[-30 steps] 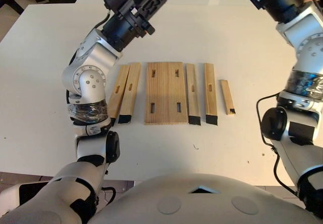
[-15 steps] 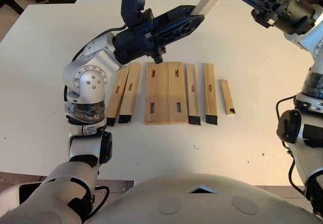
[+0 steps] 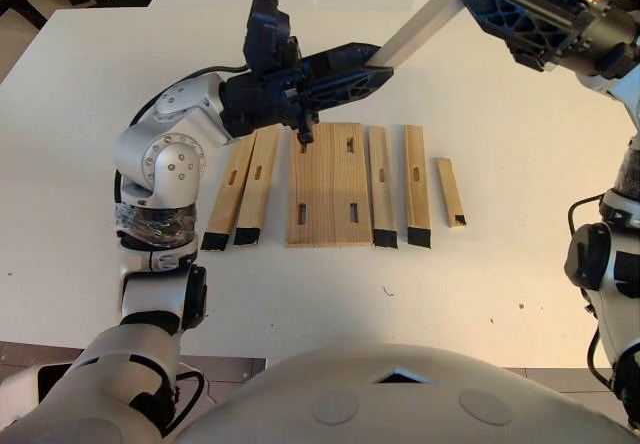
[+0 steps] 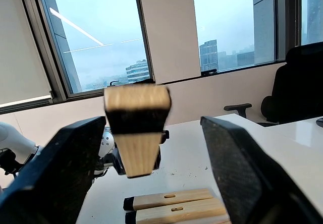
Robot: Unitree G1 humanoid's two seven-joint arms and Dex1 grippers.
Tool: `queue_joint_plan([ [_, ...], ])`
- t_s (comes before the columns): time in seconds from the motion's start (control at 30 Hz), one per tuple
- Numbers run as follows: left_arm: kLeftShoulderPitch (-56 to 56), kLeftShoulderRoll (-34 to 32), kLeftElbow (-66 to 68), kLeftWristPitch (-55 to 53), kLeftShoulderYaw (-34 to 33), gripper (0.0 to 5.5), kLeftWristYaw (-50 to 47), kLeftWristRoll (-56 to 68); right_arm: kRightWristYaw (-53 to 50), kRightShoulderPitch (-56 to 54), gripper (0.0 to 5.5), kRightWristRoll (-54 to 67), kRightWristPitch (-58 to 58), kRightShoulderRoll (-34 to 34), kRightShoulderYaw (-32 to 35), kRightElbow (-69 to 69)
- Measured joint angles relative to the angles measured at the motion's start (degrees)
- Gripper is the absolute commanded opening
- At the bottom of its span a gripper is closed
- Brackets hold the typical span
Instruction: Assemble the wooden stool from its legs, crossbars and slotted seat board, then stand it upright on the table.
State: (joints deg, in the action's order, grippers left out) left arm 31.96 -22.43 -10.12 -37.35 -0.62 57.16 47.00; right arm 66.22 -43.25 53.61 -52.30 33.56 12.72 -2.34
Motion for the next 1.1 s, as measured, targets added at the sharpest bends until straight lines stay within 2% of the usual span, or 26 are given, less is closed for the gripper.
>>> queue_joint_plan([
  [0.17, -0.59, 0.0, 0.55, 0.37, 0.07, 1.31, 0.29, -0.7, 0.37, 0.75, 3.46, 0.03, 0.14, 0.21, -0.7, 0.05],
  [0.63, -1.45, 0.02, -0.86, -0.56, -0.03, 1.31, 0.15, 0.27, -1.52, 2.04, 1.34, 1.7, -0.4, -1.91, -1.27, 1.72],
  [1.1, -2.21, 0.21, -0.69, -0.67, -0.02, 1.31, -0.17, 0.31, -4.14, 4.18, 1.32, 3.82, -0.14, -2.93, -0.98, 2.53],
])
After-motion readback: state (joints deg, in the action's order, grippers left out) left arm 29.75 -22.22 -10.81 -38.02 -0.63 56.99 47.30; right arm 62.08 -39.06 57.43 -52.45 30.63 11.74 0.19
